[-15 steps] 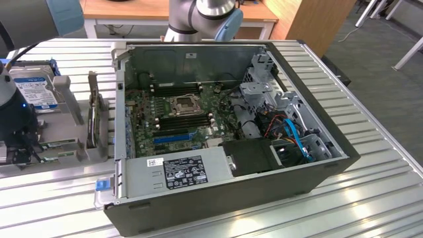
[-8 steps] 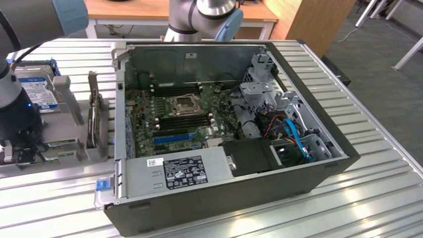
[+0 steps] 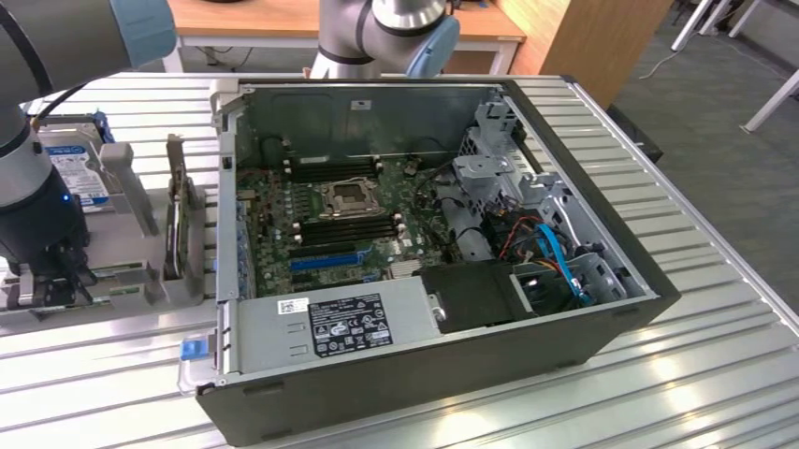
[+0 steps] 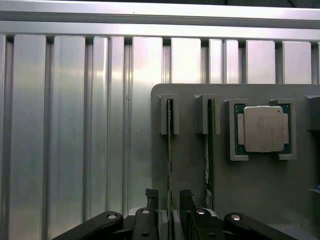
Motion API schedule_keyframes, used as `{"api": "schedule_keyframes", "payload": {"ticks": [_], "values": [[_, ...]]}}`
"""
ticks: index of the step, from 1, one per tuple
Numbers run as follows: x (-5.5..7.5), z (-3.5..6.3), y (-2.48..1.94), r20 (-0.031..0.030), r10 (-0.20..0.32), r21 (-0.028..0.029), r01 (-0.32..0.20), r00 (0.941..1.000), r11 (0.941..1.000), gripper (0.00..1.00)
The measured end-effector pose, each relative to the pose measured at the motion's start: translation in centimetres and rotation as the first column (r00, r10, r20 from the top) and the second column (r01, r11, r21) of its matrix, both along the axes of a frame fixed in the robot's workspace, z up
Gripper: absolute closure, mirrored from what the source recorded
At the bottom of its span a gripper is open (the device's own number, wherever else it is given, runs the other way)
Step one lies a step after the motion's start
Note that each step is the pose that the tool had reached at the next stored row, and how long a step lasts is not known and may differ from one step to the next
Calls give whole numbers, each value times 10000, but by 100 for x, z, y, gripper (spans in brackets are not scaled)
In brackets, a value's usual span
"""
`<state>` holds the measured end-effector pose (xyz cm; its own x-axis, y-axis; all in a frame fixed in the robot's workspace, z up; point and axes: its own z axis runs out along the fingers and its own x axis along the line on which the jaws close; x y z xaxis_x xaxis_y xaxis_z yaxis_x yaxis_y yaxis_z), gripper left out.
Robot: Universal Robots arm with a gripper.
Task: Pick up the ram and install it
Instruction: 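Pick up the ram and move it above insertion slot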
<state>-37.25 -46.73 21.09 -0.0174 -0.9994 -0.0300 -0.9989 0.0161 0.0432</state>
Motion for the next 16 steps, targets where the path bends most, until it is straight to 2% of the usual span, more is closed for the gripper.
{"api": "schedule_keyframes", "payload": {"ticks": [5,16], "values": [[1,-3,0,-2,1,-1,-1,10000,10000,69],[1,-90,-1,-1,2,-1,-2,10000,10000,69]]}}
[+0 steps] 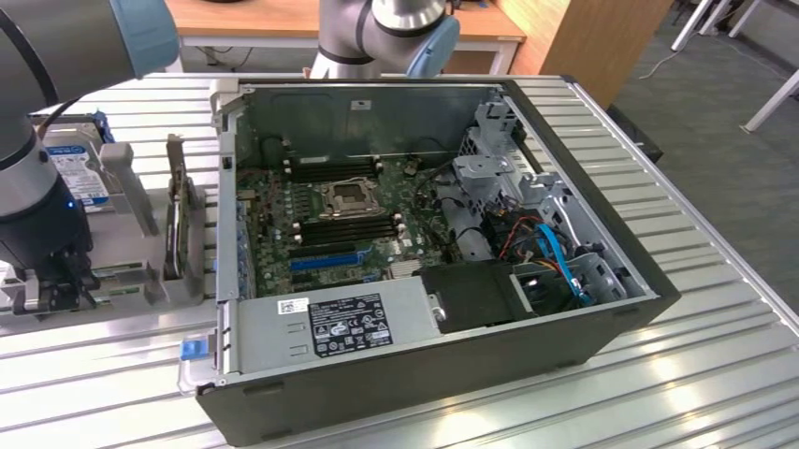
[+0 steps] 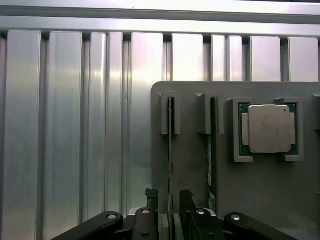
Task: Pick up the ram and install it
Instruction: 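Pick up the ram and move it above insertion slot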
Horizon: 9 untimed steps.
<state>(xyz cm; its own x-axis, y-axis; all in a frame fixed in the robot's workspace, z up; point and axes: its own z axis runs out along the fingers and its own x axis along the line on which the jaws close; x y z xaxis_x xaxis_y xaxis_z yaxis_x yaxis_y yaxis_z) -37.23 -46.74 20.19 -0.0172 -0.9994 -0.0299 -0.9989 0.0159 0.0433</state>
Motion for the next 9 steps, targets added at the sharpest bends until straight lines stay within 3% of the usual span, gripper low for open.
{"api": "schedule_keyframes", "payload": {"ticks": [9], "values": [[27,-7,0,1,0,1,0,10000,10000,69]]}}
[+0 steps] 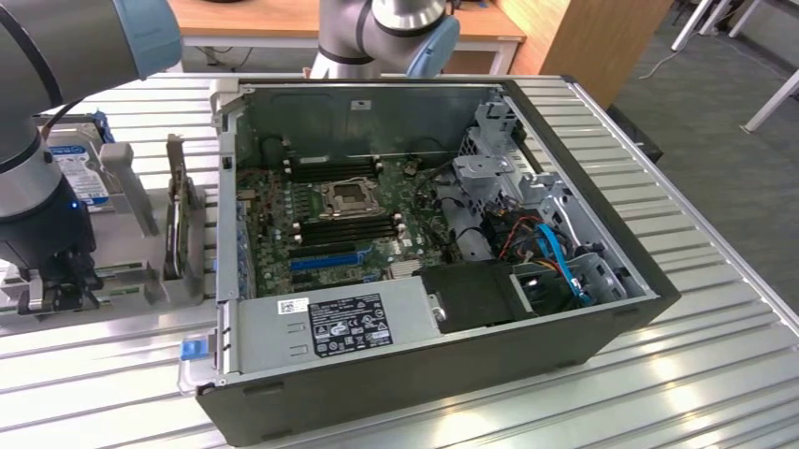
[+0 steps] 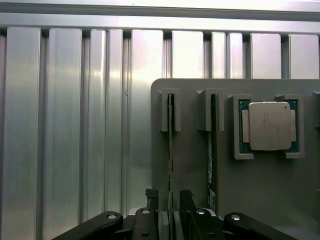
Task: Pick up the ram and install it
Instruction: 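Pick up the ram and move it above insertion slot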
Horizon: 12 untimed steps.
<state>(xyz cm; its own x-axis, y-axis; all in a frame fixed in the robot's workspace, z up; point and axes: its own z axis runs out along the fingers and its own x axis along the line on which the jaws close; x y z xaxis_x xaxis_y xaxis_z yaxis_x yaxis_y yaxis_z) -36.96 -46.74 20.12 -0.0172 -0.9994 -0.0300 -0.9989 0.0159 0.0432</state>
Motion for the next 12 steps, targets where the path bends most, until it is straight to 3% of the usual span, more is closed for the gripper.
{"api": "schedule_keyframes", "payload": {"ticks": [12], "values": [[7,-3,17,-1,1,0,-1,10000,10000,69]]}}
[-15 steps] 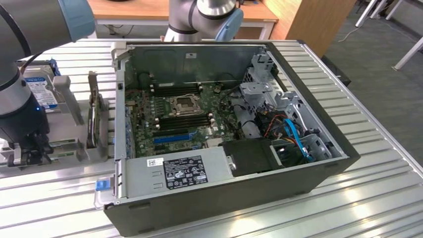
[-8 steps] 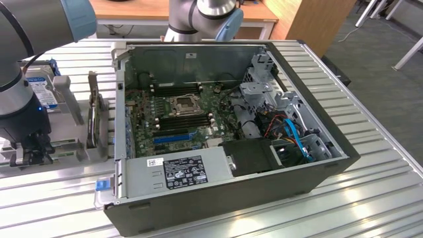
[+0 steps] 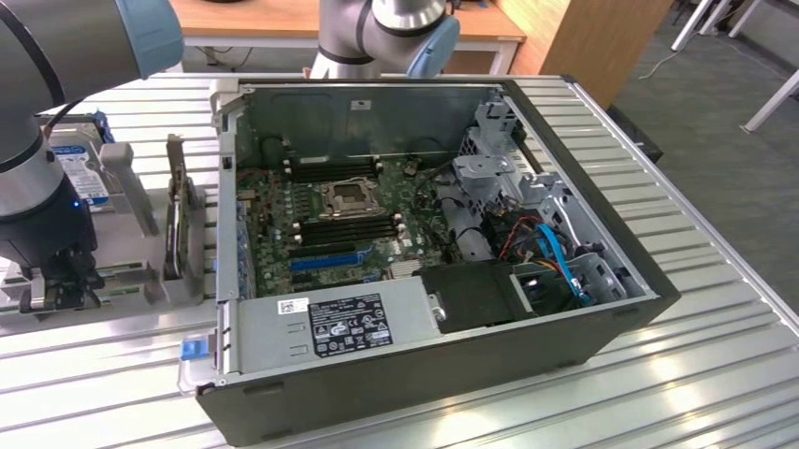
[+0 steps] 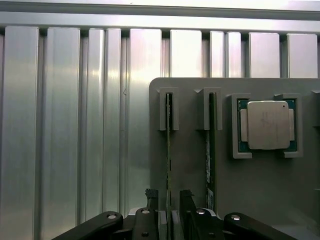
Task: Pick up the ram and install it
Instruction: 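Pick up the ram and move it above insertion slot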
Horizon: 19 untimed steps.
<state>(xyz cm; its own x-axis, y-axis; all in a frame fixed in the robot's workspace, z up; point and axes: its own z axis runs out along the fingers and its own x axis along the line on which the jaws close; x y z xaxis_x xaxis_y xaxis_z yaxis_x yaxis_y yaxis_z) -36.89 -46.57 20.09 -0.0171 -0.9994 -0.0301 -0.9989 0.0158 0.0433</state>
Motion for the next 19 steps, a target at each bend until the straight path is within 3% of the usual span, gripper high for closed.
{"api": "schedule_keyframes", "payload": {"ticks": [8,10,11,19], "values": [[0,0,0,0,-1,0,1,10000,10000,69],[0,0,0,0,-1,-1,1,10000,10000,71],[0,1,1,0,-1,-1,1,10000,10000,77],[0,0,0,0,0,0,0,10000,10000,77]]}}
